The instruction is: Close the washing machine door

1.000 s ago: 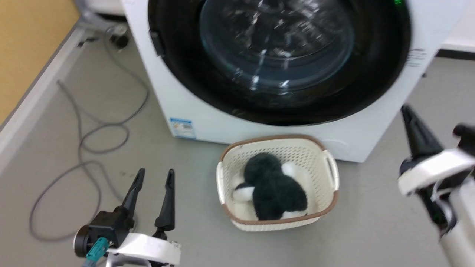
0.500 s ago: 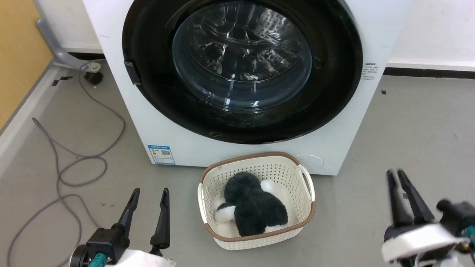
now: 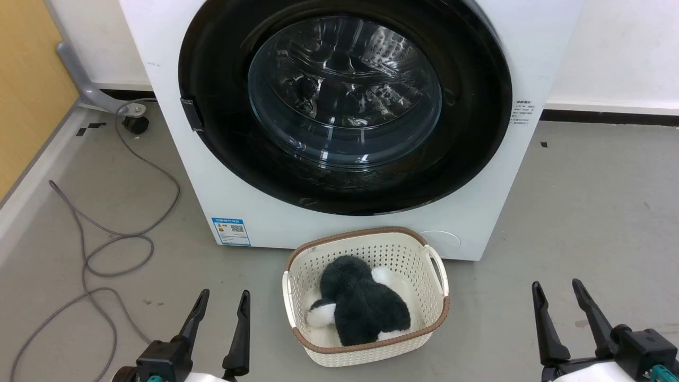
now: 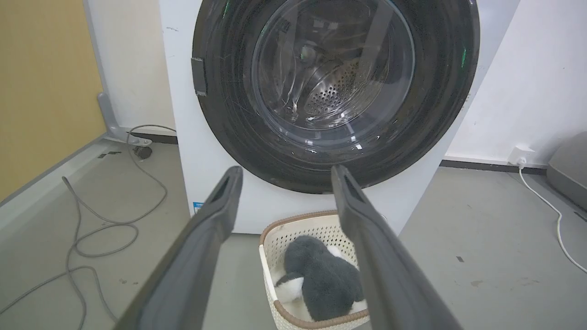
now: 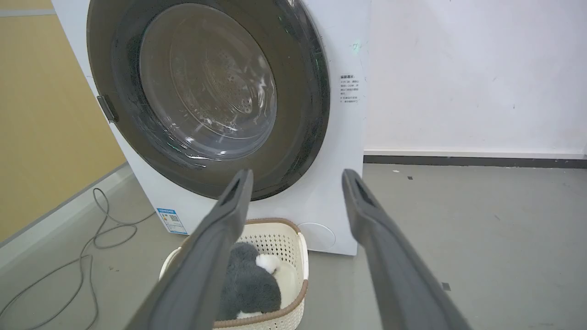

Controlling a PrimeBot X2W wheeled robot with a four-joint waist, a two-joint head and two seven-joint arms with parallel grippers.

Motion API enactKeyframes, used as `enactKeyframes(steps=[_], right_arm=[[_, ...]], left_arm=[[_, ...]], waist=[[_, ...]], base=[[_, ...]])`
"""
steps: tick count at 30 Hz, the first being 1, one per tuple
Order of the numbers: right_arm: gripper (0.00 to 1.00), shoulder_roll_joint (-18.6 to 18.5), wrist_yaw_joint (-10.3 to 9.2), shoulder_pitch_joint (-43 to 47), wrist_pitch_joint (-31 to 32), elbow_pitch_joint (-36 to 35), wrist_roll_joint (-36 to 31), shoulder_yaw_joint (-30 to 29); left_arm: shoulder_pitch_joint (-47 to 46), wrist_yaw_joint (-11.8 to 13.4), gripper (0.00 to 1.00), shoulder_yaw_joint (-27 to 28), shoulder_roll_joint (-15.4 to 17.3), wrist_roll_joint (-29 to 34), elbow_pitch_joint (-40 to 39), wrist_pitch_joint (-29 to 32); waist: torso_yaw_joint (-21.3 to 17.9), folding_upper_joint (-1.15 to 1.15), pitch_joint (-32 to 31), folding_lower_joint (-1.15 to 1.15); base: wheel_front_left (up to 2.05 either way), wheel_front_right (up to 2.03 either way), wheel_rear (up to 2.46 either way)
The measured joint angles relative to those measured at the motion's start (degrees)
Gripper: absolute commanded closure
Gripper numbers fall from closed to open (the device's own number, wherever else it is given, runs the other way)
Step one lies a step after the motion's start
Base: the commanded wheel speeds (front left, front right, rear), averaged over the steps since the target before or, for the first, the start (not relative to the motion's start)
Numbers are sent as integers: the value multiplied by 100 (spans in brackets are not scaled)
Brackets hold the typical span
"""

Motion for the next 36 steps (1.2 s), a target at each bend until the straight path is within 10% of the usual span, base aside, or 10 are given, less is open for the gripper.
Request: enactKeyframes(steps=[11,12,36], right_arm=[[0,120,0,43,0,-71,-35,-51],[100,124,0,42,0,-71,-35,-48],[100,125,0,25,211,-134,-154,-32]], left_arm=[[0,0,0,-45,0,57,26,0],[-1,0,100,-42,0,53,23,1],[-5,75,100,-10,0,149,-75,223]], waist=[[20,0,32,0],[21,0,36,0],[-32,0,32,1]], base=[[0,0,0],[0,0,0],[0,0,0]])
